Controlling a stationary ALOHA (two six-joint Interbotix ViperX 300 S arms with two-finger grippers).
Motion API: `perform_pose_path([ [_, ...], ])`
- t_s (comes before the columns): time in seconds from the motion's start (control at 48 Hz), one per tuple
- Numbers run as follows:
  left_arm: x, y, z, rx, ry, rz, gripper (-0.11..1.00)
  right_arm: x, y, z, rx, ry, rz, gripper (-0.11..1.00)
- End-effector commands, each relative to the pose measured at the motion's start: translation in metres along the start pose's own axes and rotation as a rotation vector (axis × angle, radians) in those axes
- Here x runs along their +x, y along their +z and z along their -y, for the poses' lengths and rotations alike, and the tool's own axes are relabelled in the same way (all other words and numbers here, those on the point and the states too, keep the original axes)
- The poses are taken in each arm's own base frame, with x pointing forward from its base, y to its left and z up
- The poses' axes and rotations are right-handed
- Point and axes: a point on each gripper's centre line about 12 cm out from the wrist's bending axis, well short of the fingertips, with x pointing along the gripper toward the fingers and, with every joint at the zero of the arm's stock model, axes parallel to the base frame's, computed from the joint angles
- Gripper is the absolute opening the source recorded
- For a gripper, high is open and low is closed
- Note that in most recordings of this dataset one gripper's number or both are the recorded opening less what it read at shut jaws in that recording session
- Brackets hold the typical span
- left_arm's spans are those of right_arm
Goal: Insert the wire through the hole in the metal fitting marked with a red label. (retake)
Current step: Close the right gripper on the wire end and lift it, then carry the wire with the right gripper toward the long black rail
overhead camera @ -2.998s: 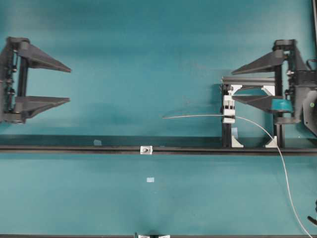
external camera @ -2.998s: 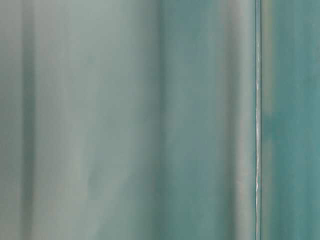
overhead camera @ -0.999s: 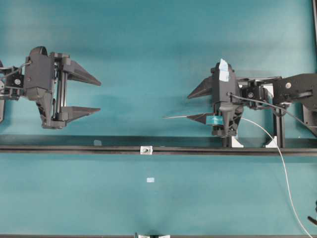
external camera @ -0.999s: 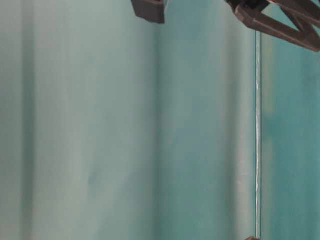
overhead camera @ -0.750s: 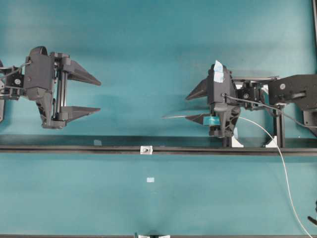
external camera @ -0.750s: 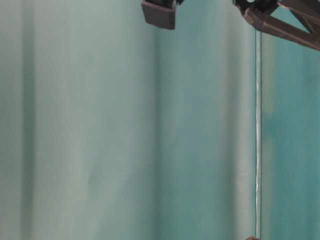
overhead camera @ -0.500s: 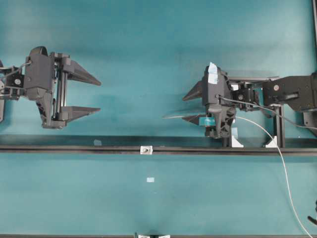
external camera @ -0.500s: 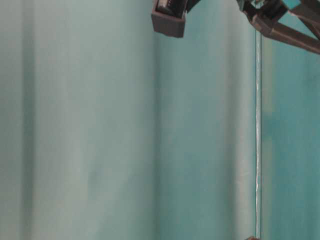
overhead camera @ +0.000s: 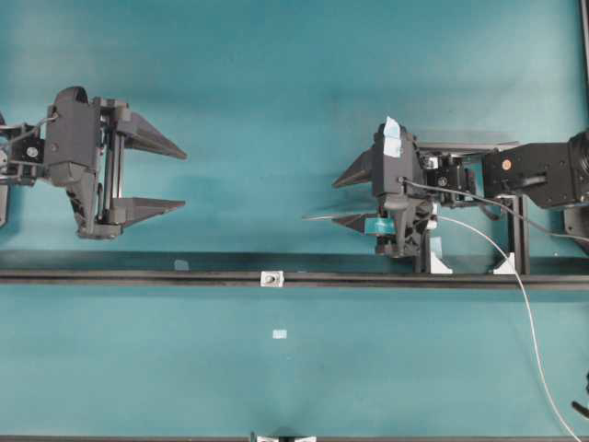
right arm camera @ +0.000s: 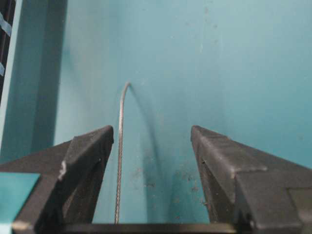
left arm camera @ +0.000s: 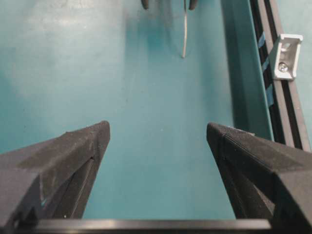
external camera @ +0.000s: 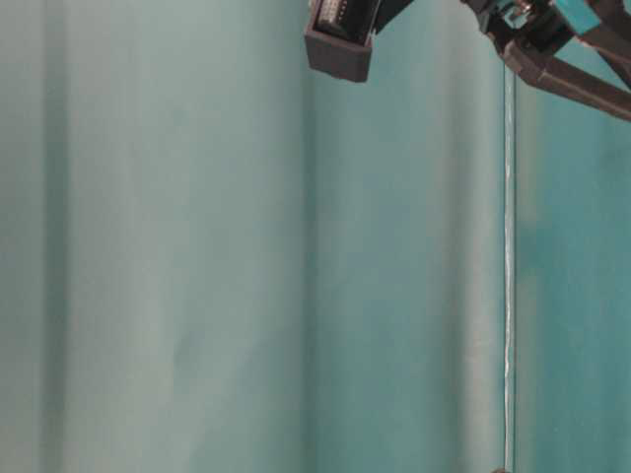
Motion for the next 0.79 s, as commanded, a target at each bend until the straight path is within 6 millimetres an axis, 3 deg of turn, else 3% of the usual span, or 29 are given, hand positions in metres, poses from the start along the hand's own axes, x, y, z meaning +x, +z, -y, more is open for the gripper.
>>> perform_pose_path([
  [0.0, 0.0003, 0.0039, -0.0008, -0.004, 0.003, 0.015, 0.66, -0.0005, 0.01, -0.0027, 0.002, 0.009, 0.034, 0.71],
  [0.125, 0.0003, 0.004, -0.0008, -0.004, 0.003, 0.017, 0.66, -0.0005, 0.0102, -0.0017, 0.004, 0.006, 0.035, 0.69],
  [0.208, 0.0003, 0.004, -0.0008, -0.004, 0.003, 0.017, 0.66, -0.0002, 0.0099, -0.0011, 0.005, 0.005, 0.034, 0.61],
  [0.375, 0.0003, 0.0039, -0.0004, -0.004, 0.002, 0.015, 0.66, -0.0004, 0.0094, -0.0004, 0.004, 0.003, 0.032, 0.18],
  [0.458, 0.0003, 0.004, -0.0008, -0.004, 0.003, 0.017, 0.66, -0.0008, 0.0087, -0.0003, 0.004, 0.002, 0.028, 0.05],
  [0.77, 0.0003, 0.0039, -0.0008, -0.006, 0.003, 0.015, 0.65, -0.0005, 0.0098, -0.0005, 0.004, 0.002, 0.029, 0.03],
])
